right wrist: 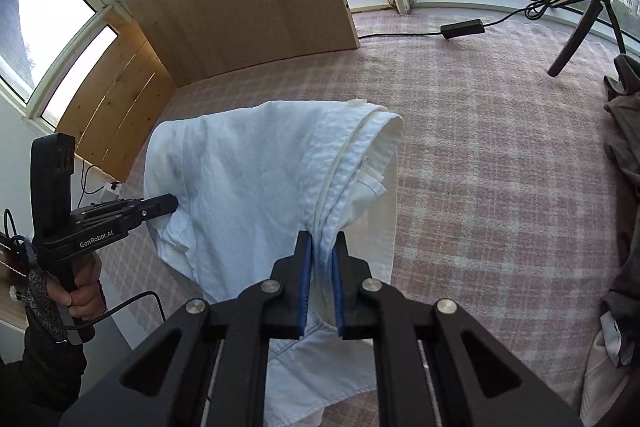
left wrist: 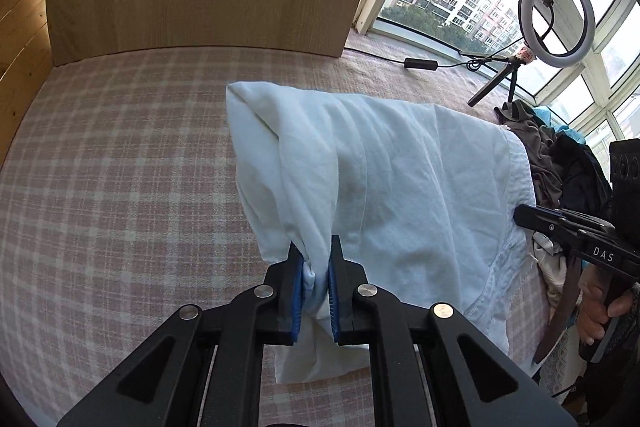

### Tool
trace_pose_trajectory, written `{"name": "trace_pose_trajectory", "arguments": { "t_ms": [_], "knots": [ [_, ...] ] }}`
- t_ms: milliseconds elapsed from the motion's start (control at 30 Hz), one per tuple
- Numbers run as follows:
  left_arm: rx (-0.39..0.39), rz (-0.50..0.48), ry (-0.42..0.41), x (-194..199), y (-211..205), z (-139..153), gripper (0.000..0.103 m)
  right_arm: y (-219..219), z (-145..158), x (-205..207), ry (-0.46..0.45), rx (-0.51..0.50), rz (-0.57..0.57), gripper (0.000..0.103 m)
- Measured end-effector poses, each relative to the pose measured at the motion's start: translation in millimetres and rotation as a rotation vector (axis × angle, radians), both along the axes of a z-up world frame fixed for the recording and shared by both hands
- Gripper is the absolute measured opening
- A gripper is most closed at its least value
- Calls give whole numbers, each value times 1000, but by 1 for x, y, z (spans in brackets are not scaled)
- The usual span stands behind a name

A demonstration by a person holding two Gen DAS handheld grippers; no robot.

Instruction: Fold clothes

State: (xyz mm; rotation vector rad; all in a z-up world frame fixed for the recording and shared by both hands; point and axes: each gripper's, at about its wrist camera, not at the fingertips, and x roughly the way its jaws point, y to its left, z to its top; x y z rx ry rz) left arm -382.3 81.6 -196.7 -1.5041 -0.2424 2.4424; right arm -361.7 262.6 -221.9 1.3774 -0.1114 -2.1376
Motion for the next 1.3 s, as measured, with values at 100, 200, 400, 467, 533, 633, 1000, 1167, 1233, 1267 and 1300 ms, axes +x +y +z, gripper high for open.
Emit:
{"name": "trace_pose_trajectory", "arguments": {
  "t_ms": [100, 200, 400, 467, 533, 633, 1000, 1167, 1233, 1267, 1300],
  "knots": [
    [5, 22, 43, 5, -29, 16, 9, -16, 21, 19, 26, -11, 20, 9],
    [0, 41, 78, 10, -66, 28, 9, -51, 31, 26, 51, -14, 49, 9],
    [-43, 108, 103, 3, -158, 39, 9, -147, 41, 26, 80, -18, 96, 9],
    [-53, 138, 102, -10, -192, 38, 9, -185, 40, 19, 78, -23, 109, 9],
    [-62, 166, 98, -28, -225, 36, 9, -222, 36, 9, 60, -36, 112, 9],
    [-83, 197, 87, -59, -265, 28, 9, -274, 31, -8, 44, -43, 119, 9],
    [-95, 178, -11, -159, -325, -38, 9, -369, -21, -80, -33, 35, 110, 9],
    [-117, 152, -52, -187, -332, -74, 9, -383, -50, -108, -72, 66, 100, 9],
    [-117, 147, -67, -194, -336, -86, 10, -387, -58, -115, -81, 76, 102, 9],
    [-113, 145, -72, -197, -338, -90, 10, -388, -61, -116, -81, 83, 106, 9],
    [-110, 142, -73, -199, -340, -93, 10, -390, -64, -118, -81, 90, 110, 9]
  ]
}}
